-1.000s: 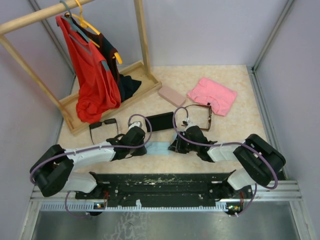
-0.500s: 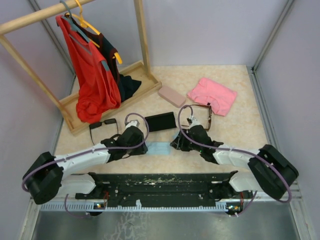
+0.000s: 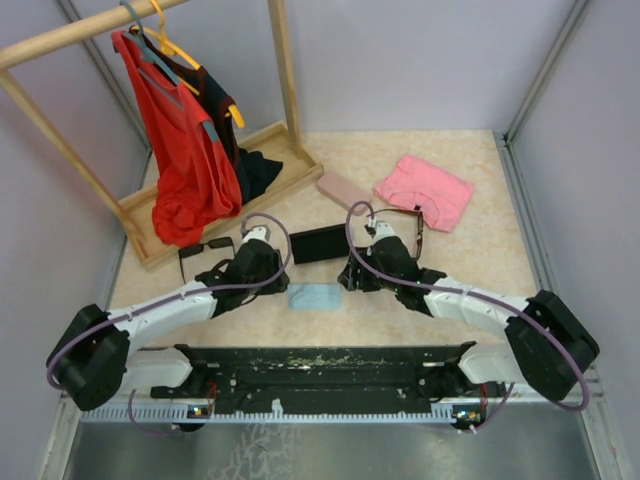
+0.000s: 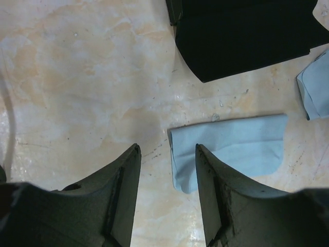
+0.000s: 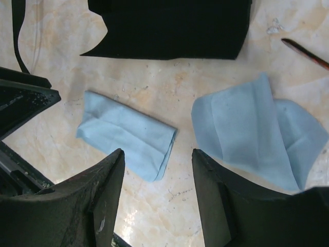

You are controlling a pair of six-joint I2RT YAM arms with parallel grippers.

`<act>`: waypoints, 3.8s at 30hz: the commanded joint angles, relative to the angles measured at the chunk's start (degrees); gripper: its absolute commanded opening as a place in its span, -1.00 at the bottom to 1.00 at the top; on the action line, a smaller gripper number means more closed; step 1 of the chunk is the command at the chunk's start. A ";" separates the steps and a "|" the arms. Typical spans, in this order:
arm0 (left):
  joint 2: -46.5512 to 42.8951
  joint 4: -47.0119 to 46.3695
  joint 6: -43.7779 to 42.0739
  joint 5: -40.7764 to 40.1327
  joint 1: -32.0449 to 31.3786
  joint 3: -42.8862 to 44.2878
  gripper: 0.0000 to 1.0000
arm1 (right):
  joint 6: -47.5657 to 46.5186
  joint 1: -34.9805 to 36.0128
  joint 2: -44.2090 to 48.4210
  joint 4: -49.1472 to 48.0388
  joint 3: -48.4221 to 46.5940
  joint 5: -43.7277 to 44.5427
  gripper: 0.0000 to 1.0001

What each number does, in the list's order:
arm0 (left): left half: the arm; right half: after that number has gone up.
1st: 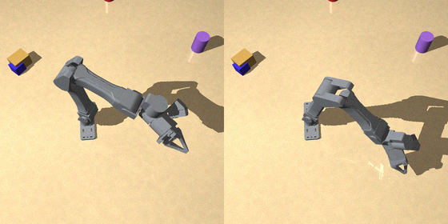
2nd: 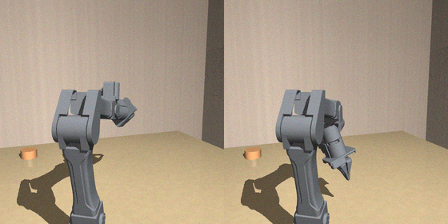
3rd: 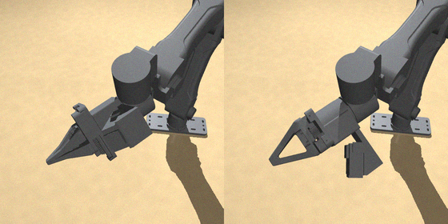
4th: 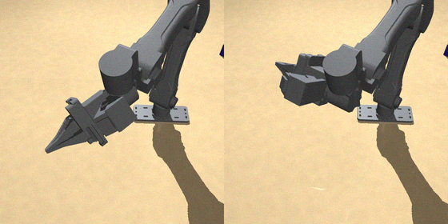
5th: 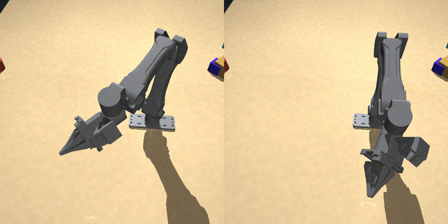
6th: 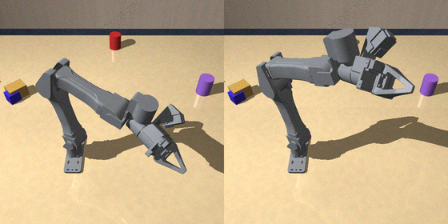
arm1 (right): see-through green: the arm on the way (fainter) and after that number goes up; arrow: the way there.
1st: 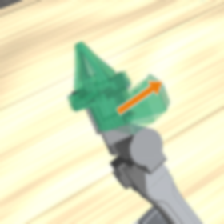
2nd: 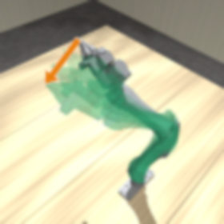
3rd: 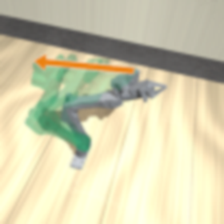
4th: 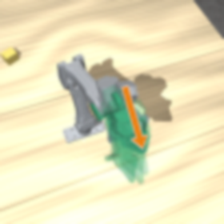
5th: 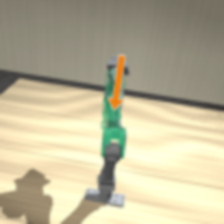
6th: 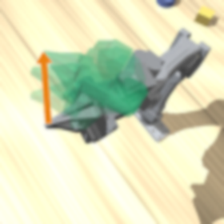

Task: Organize the sunglasses
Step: Pick up the glasses cleaning cloth from the center of the board.

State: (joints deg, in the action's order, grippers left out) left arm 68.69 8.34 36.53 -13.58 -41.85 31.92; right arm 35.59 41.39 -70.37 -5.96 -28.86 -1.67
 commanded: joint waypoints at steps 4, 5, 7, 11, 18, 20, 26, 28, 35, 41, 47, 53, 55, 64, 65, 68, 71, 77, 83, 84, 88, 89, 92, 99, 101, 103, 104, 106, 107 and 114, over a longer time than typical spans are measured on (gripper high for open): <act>1.60 -5.92 -2.70 3.04 2.43 -1.63 0.03 | -5.91 5.30 -9.37 6.65 -11.30 6.67 0.09; 1.02 -5.98 -2.70 3.04 2.74 -2.02 0.04 | -6.01 6.67 -10.66 7.82 -12.58 9.42 0.08; -0.33 -5.97 -2.55 3.26 3.06 -2.90 0.05 | -6.03 9.43 -13.48 9.37 -14.74 14.88 0.05; -1.76 -6.13 -2.52 3.81 3.35 -3.77 0.05 | -4.04 11.54 -16.56 8.96 -15.61 19.93 0.00; -2.75 -6.18 -2.99 4.53 3.44 -4.50 0.04 | -3.09 13.37 -19.15 9.49 -16.40 22.17 -0.03; -2.77 -6.31 -3.12 4.67 3.44 -4.66 0.03 | -3.25 13.95 -19.78 10.25 -16.93 22.58 -0.03; -2.85 -6.93 -2.98 5.19 3.44 -4.94 0.02 | -3.82 14.63 -21.67 12.20 -18.19 21.99 -0.07; -2.93 -7.14 -2.97 5.33 3.48 -5.03 0.01 | -4.24 14.96 -22.64 13.88 -19.26 22.14 -0.09; -3.19 -7.06 -2.88 5.33 3.52 -5.11 0.00 | -3.98 16.19 -23.76 18.29 -21.02 21.68 -0.19; -3.29 -7.14 -2.70 5.54 3.61 -5.28 0.00 | -2.69 16.27 -25.26 19.89 -20.71 19.97 -0.22; -2.65 -7.47 -2.69 5.73 3.61 -5.28 0.00 | -2.20 16.27 -27.82 19.21 -20.71 19.39 -0.34; -2.64 -7.40 -2.61 5.76 3.70 -5.38 -0.01 | -2.01 16.32 -29.03 19.09 -20.71 18.71 -0.57; -2.76 -7.37 -2.59 5.76 3.76 -5.51 -0.01 | -1.95 16.27 -29.01 18.89 -20.40 18.48 -0.69; -1.63 -7.87 -1.72 6.71 3.80 -6.38 0.06 | -1.88 16.18 -29.02 16.99 -19.22 18.49 -1.00; -1.24 -8.08 -1.74 7.10 3.79 -6.38 0.09 | -1.77 16.18 -28.57 16.19 -18.76 18.47 -1.00; 0.85 -7.87 -2.02 8.36 3.79 -5.42 0.12 | -1.65 16.19 -27.58 14.96 -18.02 18.66 -1.00; 3.77 -6.78 -1.90 8.25 3.79 -3.62 0.11 | -1.72 16.19 -27.54 14.43 -17.98 18.40 -1.00; 7.45 -2.49 -1.33 6.29 3.51 -0.41 0.02 | -1.42 16.18 -27.22 13.71 -17.57 18.73 -1.00; 5.33 2.35 0.23 -0.03 -0.43 -0.26 0.00 | -1.32 16.18 -26.77 13.19 -17.07 18.92 -1.00; 5.24 2.62 0.57 -0.80 -1.22 -0.40 0.00 | -1.34 16.18 -26.76 13.04 -16.96 18.82 -1.00; 6.68 2.80 2.89 -4.03 -4.85 -0.36 -0.01 | -1.32 16.23 -26.83 12.65 -16.69 18.58 -1.00; 7.37 2.93 3.77 -5.24 -5.96 -0.23 -0.02 | -1.39 16.21 -26.76 12.59 -16.62 18.60 -1.00; 10.25 4.37 6.65 -9.55 -8.66 0.78 -0.05 | -1.67 16.19 -26.66 12.48 -16.58 18.47 -1.00; 15.36 9.19 11.36 -15.10 -12.15 3.31 -0.12 | -2.08 16.19 -26.06 12.06 -15.84 18.44 -1.00; 16.31 9.29 11.81 -15.25 -12.90 3.19 -0.12 | -2.10 16.20 -26.13 11.75 -15.63 18.30 -1.00; 17.60 9.16 12.12 -15.20 -13.44 3.14 -0.13 | -2.16 16.14 -26.03 11.48 -15.35 18.24 -1.00; 18.15 9.15 12.26 -15.17 -13.70 3.22 -0.14 | -2.18 16.18 -26.01 11.38 -15.23 18.21 -1.00; 19.44 9.15 12.77 -14.99 -14.20 3.23 -0.16 | -2.17 16.18 -26.04 11.26 -15.01 18.31 -1.00; 19.92 9.23 13.09 -14.94 -14.49 3.16 -0.18 | -2.12 16.18 -25.97 11.18 -14.93 18.29 -1.00; 22.98 8.62 14.82 -14.38 -15.50 1.78 -0.38 | -2.22 16.10 -25.91 10.57 -14.23 18.02 -1.00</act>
State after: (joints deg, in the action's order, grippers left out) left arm 86.30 11.75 48.07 -34.89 -56.77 37.80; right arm 33.54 56.62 -95.04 0.19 -45.63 19.20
